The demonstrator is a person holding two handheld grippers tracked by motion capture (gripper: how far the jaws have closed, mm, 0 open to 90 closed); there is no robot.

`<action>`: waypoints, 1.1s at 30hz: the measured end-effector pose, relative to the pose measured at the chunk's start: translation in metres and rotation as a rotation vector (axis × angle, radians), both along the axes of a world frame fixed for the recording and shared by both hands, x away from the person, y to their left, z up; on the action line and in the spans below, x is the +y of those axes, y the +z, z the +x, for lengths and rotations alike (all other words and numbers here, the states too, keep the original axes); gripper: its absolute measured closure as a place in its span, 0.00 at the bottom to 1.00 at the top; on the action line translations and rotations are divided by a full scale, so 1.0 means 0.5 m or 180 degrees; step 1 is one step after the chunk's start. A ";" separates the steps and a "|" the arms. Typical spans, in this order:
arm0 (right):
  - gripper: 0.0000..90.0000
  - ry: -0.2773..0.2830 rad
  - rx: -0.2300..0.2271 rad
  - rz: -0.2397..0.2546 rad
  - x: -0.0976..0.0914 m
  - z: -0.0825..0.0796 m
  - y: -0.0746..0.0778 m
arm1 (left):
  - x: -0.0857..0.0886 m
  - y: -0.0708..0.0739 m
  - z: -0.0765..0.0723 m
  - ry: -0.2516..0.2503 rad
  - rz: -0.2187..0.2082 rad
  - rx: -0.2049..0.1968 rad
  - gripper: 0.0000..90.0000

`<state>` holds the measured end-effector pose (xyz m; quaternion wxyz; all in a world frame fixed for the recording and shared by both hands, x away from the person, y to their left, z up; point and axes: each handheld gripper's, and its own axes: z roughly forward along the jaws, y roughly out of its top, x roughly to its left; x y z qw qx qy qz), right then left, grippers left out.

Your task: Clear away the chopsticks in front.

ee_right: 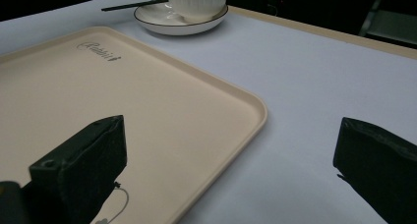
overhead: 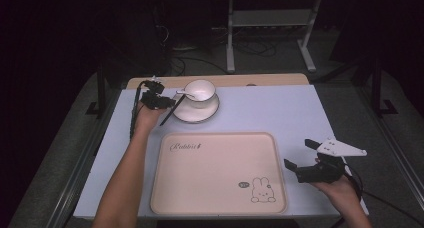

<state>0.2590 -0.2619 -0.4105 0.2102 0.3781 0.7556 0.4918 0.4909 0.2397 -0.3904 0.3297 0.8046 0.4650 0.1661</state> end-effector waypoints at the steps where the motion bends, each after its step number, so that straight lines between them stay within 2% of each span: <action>1: 0.00 0.0003 0.0002 0.0007 0.001 0.000 0.000 | 0.006 0.003 -0.007 -0.0014 -0.0037 -0.0011 0.73; 7: 0.00 0.0028 0.0008 -0.0007 0.006 0.000 0.000 | 0.027 0.004 -0.034 -0.0092 -0.0144 -0.0002 0.81; 12: 0.00 0.0032 0.0003 -0.0021 0.006 0.000 0.000 | 0.025 -0.009 -0.043 -0.0151 -0.0136 0.0047 0.84; 19: 0.00 0.0019 0.0021 -0.0010 0.005 0.000 0.000 | 0.022 -0.015 -0.039 -0.0121 -0.0123 0.0064 0.86; 33: 0.00 0.0039 0.0012 0.0015 0.004 -0.001 0.001 | 0.029 -0.052 -0.032 -0.0053 -0.0078 0.0226 0.87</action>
